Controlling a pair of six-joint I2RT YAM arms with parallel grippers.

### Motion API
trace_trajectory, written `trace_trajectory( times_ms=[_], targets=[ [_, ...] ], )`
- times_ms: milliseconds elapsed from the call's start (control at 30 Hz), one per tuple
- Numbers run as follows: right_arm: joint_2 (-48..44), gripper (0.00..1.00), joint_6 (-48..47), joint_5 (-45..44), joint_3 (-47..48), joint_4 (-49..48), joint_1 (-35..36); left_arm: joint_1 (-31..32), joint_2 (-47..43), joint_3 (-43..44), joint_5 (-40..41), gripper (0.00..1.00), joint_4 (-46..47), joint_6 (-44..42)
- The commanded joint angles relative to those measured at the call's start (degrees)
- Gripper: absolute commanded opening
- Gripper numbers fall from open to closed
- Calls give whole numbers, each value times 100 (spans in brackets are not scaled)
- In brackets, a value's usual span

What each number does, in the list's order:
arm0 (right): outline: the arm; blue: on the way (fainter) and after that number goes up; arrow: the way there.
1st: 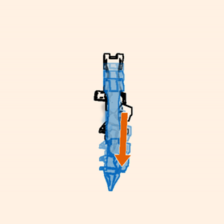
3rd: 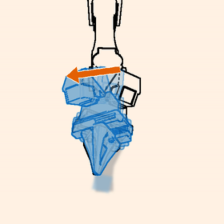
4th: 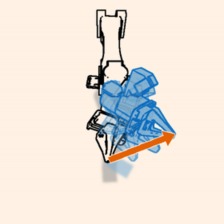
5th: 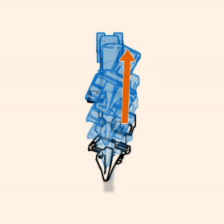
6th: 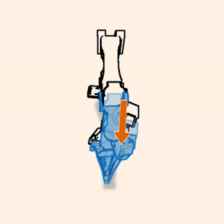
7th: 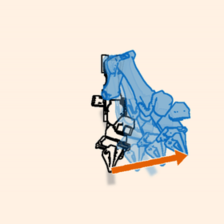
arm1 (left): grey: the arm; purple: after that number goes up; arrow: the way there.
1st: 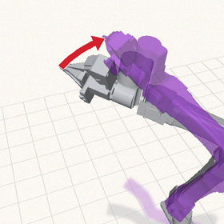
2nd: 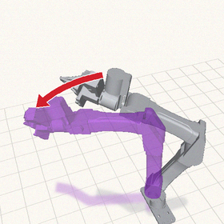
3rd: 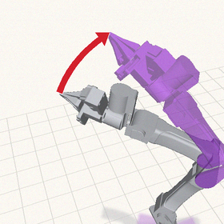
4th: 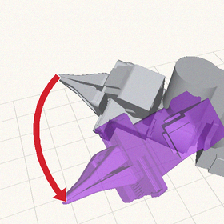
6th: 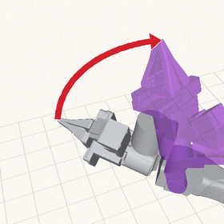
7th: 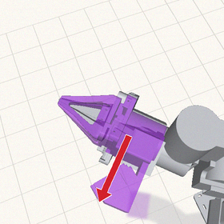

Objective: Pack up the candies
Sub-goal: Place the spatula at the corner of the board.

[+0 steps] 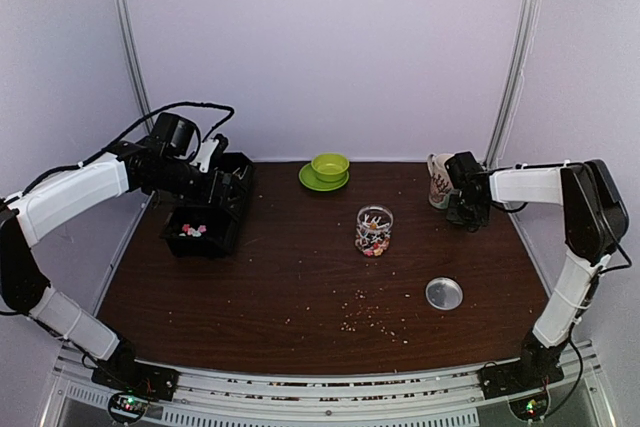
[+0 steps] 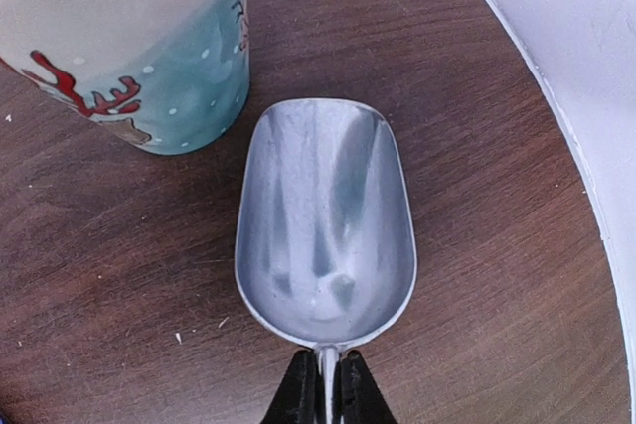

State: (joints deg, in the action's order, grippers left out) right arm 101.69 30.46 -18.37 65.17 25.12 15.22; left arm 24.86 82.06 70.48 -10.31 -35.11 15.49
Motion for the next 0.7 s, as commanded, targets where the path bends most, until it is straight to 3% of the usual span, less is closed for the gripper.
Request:
trace_trajectory(
  times_ms=[0, 500, 667],
  targets=[
    [173, 11, 25, -54, 145, 201, -72, 23, -120, -69, -55, 79, 268, -81],
    [1, 16, -36, 44, 19, 133, -103, 27, 5, -73, -31, 79, 277, -63],
    [-459, 26, -167, 147, -81, 153, -90, 26, 25, -69, -24, 79, 275, -68]
  ],
)
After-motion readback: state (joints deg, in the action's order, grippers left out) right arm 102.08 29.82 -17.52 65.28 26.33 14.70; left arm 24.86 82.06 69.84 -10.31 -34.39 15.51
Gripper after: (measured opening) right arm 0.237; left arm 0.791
